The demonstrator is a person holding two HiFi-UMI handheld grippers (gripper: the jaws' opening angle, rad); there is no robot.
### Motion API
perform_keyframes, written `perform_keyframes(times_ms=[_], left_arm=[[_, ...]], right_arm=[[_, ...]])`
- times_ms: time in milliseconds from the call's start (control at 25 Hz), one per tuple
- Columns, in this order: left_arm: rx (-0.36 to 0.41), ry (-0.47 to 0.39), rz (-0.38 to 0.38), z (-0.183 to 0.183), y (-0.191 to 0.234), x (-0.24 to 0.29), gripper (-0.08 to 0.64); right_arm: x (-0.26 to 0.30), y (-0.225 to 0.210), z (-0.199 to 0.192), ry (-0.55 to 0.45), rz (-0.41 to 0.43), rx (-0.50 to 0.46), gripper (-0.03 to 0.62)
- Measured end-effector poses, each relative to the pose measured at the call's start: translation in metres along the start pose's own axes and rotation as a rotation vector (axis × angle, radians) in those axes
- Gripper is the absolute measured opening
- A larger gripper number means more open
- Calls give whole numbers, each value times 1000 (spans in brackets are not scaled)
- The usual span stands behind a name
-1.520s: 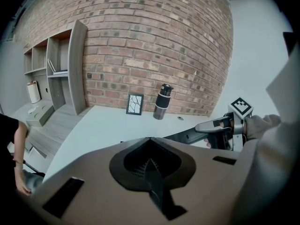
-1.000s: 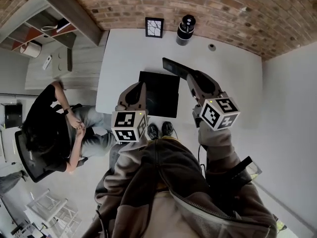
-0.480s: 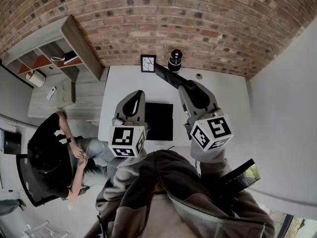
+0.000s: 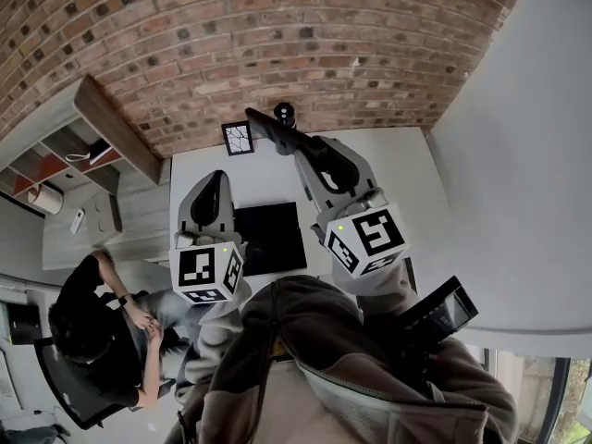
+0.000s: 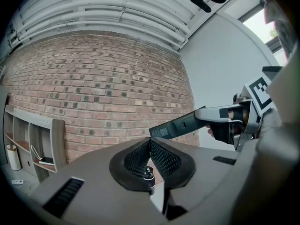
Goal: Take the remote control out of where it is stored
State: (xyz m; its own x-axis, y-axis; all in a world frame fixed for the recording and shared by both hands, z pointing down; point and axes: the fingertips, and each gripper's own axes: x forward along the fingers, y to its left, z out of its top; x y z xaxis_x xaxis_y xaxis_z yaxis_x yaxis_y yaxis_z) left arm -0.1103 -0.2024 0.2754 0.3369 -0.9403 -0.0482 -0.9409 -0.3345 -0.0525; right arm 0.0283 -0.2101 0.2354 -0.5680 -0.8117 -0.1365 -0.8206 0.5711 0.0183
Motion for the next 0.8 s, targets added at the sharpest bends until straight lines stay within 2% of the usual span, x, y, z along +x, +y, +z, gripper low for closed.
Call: perform_keyframes(times_ms=[280, 800], left_arm=[[19, -15, -2, 5, 2, 1, 6], [6, 8, 11, -3, 6, 5, 6]], right_arm=[[3, 2, -1, 9, -17, -58, 115], [5, 4, -1, -11, 9, -42, 115]])
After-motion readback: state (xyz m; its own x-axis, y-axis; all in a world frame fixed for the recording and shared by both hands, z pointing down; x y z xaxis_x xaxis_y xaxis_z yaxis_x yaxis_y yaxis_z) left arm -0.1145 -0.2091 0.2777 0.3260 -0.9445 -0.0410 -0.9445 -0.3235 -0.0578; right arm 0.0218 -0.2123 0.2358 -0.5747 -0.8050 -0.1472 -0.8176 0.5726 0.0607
